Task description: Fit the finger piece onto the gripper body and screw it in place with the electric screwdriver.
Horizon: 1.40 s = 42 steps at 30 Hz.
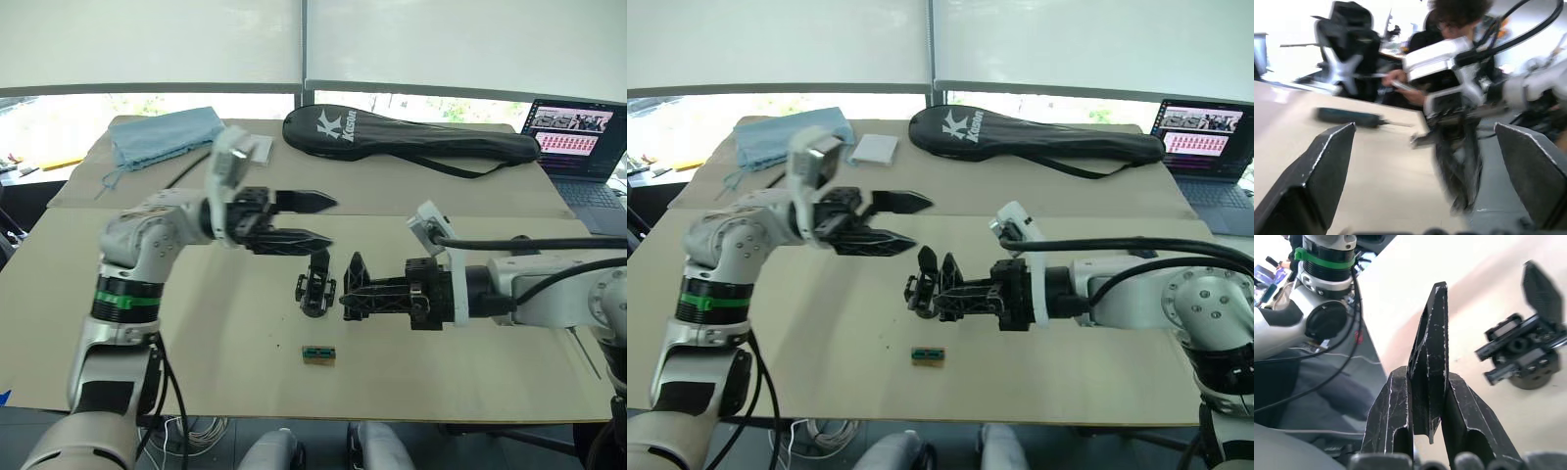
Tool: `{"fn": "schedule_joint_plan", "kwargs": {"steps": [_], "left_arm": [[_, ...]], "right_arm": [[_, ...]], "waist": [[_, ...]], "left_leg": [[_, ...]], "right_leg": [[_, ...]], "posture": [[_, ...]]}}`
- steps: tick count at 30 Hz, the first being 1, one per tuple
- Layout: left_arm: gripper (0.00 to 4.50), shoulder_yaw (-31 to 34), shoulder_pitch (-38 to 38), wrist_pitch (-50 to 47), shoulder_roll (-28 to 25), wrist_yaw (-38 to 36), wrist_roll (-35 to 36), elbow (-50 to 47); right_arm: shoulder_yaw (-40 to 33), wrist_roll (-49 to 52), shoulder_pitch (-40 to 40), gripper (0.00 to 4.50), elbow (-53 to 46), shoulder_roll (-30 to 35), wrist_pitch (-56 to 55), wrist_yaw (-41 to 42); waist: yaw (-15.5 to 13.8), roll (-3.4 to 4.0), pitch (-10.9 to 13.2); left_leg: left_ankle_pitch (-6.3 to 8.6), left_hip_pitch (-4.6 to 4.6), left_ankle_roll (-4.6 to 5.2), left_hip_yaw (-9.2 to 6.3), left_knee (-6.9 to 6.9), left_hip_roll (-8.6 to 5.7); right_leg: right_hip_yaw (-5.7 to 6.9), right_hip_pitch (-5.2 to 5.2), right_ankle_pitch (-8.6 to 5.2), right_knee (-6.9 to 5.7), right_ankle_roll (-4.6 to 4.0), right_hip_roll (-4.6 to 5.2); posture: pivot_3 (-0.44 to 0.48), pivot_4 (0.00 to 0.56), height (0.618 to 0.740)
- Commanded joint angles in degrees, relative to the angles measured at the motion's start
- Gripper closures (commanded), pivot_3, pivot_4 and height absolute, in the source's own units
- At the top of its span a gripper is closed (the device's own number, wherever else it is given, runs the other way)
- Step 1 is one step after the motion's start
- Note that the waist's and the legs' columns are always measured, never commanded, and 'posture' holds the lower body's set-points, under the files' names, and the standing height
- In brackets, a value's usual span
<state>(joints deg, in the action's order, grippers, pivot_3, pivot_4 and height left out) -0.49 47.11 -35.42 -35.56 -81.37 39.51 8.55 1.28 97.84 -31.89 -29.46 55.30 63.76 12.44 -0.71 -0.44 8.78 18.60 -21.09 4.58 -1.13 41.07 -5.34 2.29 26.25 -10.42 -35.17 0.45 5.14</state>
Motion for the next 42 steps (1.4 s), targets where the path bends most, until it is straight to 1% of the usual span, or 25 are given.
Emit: {"fn": "schedule_joint_plan", "kwargs": {"steps": [1,2,4,5,7,9,13,16,21,24,26,30,32,42], "left_arm": [[0.00,-0.95,-3.72,18.09,-4.16,-6.93,-9.84,6.50],[0.00,-1.20,-5.33,22.37,-5.24,-7.88,-12.18,8.99],[0.00,-1.55,-7.12,26.86,-6.32,-9.46,-14.87,12.60],[0.00,-1.02,-8.54,29.53,-5.90,-8.99,-15.80,14.66],[0.00,-0.60,-10.53,34.63,-4.50,-7.85,-17.52,17.98],[0.00,-1.13,-11.97,37.50,-3.21,-7.36,-18.94,20.13],[0.00,-1.50,-13.07,38.92,0.54,-6.36,-19.62,22.19],[0.00,-2.77,-13.32,41.71,3.57,-5.59,-21.54,24.31],[0.00,-4.11,-11.44,44.65,8.49,-3.76,-23.61,27.37],[0.00,-5.78,-10.90,46.13,11.24,-3.16,-25.35,28.27],[0.00,-6.87,-10.45,47.32,11.89,-3.19,-26.65,29.06],[0.00,-8.20,-8.85,50.04,14.27,0.30,-29.48,31.89],[0.00,-8.65,-8.49,50.01,15.30,0.36,-29.88,32.38],[0.00,-9.32,-7.53,51.30,16.65,2.31,-31.67,33.75]], "right_arm": [[-6.42,-13.58,4.87,4.09,-4.75,-3.90,-11.08,15.48],[-5.45,-19.27,6.43,4.09,-4.87,-3.75,-13.52,18.69],[-3.40,-28.40,8.48,4.10,-4.83,-3.18,-17.10,23.75],[-2.20,-33.78,9.85,4.10,-4.29,-3.76,-21.26,27.80],[-0.38,-40.94,11.38,4.10,-2.73,-5.11,-26.78,33.12],[1.30,-46.31,11.87,4.10,-0.72,-6.32,-30.21,36.09],[3.20,-54.37,11.59,4.10,3.57,-9.81,-37.53,41.19],[2.93,-56.50,11.10,4.10,7.24,-12.29,-41.70,46.64],[4.72,-61.44,9.49,4.10,10.77,-13.90,-45.27,51.58],[5.39,-62.07,8.84,4.10,10.92,-15.30,-44.39,52.44],[5.56,-62.52,8.78,4.10,10.80,-15.61,-43.65,52.87],[6.05,-62.81,8.97,4.10,10.11,-16.27,-43.03,52.96],[6.31,-62.77,9.05,4.10,9.53,-16.61,-42.66,52.74],[6.34,-62.55,9.62,4.10,7.40,-17.05,-41.12,52.04]], "waist": [[0.05,-0.01,-0.01],[0.01,0.00,0.00],[-0.10,-0.01,0.00],[-0.25,-0.02,0.01],[-0.55,-0.02,0.00],[-0.61,-0.02,0.01],[-0.56,-0.04,0.01],[-0.40,-0.04,0.01],[0.00,-0.04,0.01],[0.00,-0.04,0.01],[0.00,-0.04,0.01],[-0.01,-0.04,0.01],[-0.04,-0.04,0.01],[0.00,-0.04,0.01]], "left_leg": [[0.00,0.01,0.00,0.00,0.01,0.00],[0.00,0.01,0.01,0.02,0.00,0.00],[0.01,-0.01,0.03,0.03,0.06,-0.04],[0.03,-0.02,0.05,0.02,0.08,-0.04],[0.06,-0.04,0.12,0.00,0.16,-0.04],[0.10,-0.07,0.17,0.00,0.21,-0.08],[0.11,-0.11,0.19,0.01,0.34,-0.10],[0.11,-0.08,0.19,0.01,0.34,-0.10],[0.11,-0.09,0.18,0.01,0.39,-0.10],[0.11,-0.09,0.18,0.00,0.43,-0.10],[0.11,-0.09,0.18,0.01,0.46,-0.10],[0.11,-0.09,0.18,0.00,0.47,-0.10],[0.11,-0.09,0.18,0.00,0.49,-0.10],[0.11,-0.10,0.18,0.00,0.54,-0.10]], "right_leg": [[0.01,-0.03,0.00,0.02,0.00,-0.01],[-0.02,-0.02,0.01,0.03,0.01,-0.03],[-0.02,-0.01,0.04,0.01,0.07,-0.01],[-0.01,-0.02,0.05,0.03,0.09,-0.01],[0.01,-0.03,0.07,0.04,0.13,-0.01],[0.00,-0.02,0.11,0.05,0.18,-0.01],[0.02,-0.02,0.15,0.05,0.25,-0.01],[0.02,-0.05,0.15,0.04,0.26,-0.01],[0.02,-0.03,0.16,-0.01,0.25,-0.01],[0.00,-0.03,0.16,-0.04,0.24,0.00],[-0.01,-0.04,0.16,-0.04,0.24,0.01],[-0.01,-0.03,0.17,-0.06,0.24,0.02],[-0.01,-0.04,0.17,-0.07,0.24,0.01],[-0.02,-0.03,0.17,-0.13,0.24,0.02]], "posture": [[0.000,0.150,0.740],[0.000,0.150,0.740],[0.000,0.150,0.740],[0.000,0.150,0.740],[0.000,0.150,0.740],[0.000,0.150,0.740],[0.000,0.150,0.740],[0.000,0.150,0.740],[0.000,0.150,0.740],[0.000,0.150,0.740],[0.000,0.150,0.740],[0.000,0.150,0.740],[0.000,0.150,0.740],[0.000,0.150,0.740]]}}
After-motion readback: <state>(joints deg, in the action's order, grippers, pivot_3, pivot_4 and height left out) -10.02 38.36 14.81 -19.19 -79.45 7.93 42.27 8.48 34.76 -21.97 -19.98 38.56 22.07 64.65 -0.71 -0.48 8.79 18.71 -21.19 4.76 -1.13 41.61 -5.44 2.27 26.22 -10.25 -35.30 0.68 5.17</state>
